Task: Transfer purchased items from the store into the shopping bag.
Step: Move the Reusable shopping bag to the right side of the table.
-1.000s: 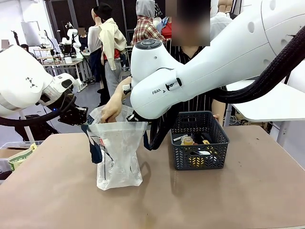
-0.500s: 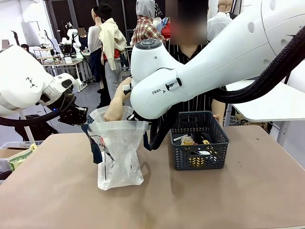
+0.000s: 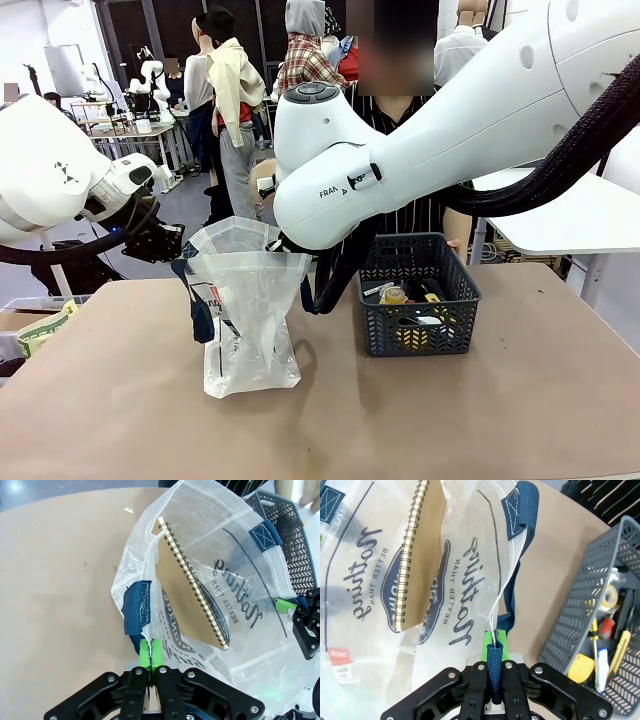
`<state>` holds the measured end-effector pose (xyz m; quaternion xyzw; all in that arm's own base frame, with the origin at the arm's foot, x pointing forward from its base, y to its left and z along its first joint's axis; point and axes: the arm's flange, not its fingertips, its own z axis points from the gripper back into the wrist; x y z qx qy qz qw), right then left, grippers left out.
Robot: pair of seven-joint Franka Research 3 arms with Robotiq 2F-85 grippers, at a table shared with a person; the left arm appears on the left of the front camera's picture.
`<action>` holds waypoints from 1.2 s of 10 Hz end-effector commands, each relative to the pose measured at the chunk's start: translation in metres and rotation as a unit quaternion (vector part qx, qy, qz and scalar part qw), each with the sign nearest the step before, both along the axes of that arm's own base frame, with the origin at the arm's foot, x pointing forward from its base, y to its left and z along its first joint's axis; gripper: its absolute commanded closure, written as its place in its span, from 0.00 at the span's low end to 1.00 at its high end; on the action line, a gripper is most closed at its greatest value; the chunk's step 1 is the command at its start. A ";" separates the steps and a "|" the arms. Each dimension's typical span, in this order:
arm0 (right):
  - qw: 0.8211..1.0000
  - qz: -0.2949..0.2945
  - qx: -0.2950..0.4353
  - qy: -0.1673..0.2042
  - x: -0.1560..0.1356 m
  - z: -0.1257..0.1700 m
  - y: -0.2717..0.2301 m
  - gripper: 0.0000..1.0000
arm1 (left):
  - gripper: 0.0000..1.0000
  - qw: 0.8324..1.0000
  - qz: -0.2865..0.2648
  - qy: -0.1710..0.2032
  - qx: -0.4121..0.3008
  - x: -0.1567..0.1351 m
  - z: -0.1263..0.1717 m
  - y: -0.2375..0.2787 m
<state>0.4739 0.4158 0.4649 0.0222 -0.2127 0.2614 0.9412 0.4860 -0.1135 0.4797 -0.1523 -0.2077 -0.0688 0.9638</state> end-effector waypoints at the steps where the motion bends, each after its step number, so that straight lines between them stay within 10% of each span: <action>1: 1.000 -0.003 0.000 0.002 0.000 -0.002 -0.001 1.00 | 1.00 1.000 0.001 -0.003 0.000 0.000 0.002 0.001; 12: 1.000 -0.003 0.000 0.002 0.000 -0.002 -0.001 1.00 | 1.00 1.000 0.001 -0.003 0.000 0.000 0.002 0.001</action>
